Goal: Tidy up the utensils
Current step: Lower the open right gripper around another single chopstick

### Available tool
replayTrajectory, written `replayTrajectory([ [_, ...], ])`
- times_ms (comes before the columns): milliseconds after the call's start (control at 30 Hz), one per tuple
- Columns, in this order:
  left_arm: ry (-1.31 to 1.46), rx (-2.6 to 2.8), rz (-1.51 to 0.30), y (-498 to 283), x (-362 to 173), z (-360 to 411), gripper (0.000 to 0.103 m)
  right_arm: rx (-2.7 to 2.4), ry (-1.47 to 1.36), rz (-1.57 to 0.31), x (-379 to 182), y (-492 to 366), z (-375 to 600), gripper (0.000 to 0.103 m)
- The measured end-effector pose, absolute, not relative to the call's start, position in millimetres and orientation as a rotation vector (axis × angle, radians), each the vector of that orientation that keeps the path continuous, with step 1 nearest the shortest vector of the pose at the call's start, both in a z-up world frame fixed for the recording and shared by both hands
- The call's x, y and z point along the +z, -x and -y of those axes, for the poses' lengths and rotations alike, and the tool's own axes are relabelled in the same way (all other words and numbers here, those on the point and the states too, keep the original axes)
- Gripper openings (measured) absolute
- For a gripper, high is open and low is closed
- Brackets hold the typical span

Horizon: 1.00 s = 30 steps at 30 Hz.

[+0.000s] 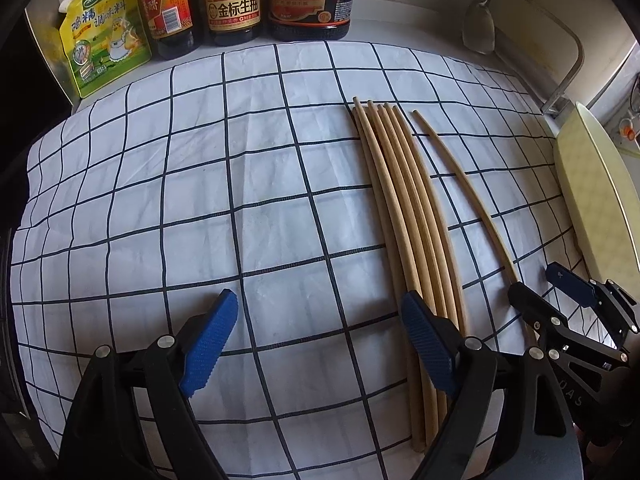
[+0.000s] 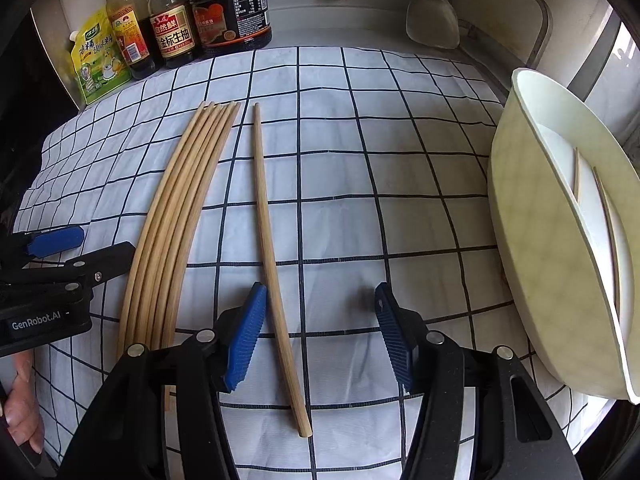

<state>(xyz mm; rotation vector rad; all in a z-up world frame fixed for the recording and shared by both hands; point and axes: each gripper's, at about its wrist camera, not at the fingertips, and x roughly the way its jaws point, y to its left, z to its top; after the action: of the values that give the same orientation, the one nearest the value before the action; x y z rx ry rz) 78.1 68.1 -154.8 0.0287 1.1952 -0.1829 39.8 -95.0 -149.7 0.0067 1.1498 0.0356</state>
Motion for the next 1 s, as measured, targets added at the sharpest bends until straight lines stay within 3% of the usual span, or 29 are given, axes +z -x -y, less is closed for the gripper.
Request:
replayTrajectory([
  [233, -0.078, -0.152, -1.183, -79.7, -155.1, -57.1, 0.084, 0.017, -0.001, -1.149, -149.2, -40.6, 97.7, 0.053],
  [400, -0.1, -0.116, -1.185, -81.8, -160.8, -57.0, 0.091, 0.018, 0.008, -1.141, -150.1, -41.3, 97.2, 0.053],
  [567, -0.088, -0.112, -1.165, -83.1, -160.6, -59.6, 0.09, 0.028, 0.039, -1.124, -150.7, -45.9, 93.5, 0.053],
  [633, -0.091, -0.118, -1.148, -81.0, -158.5, -59.8, 0.082, 0.039, 0.056, -1.118, -150.9, -47.7, 90.9, 0.053],
  [767, -0.108, -0.155, -1.125, -77.2, -152.1, -54.7, 0.047, 0.058, 0.073, -1.117, -151.0, -50.4, 88.4, 0.051],
  [833, -0.114, -0.17, -1.123, -77.4, -150.5, -51.5, 0.032, 0.082, 0.075, -1.122, -150.8, -51.1, 86.1, 0.043],
  [900, -0.114, -0.18, -1.126, -78.6, -150.0, -50.1, 0.015, 0.112, 0.084, -1.128, -150.3, -51.5, 81.5, 0.028],
  [1000, -0.107, -0.189, -1.134, -79.9, -150.1, -51.0, 0.007, 0.145, 0.109, -1.127, -149.6, -50.8, 72.0, 0.009],
])
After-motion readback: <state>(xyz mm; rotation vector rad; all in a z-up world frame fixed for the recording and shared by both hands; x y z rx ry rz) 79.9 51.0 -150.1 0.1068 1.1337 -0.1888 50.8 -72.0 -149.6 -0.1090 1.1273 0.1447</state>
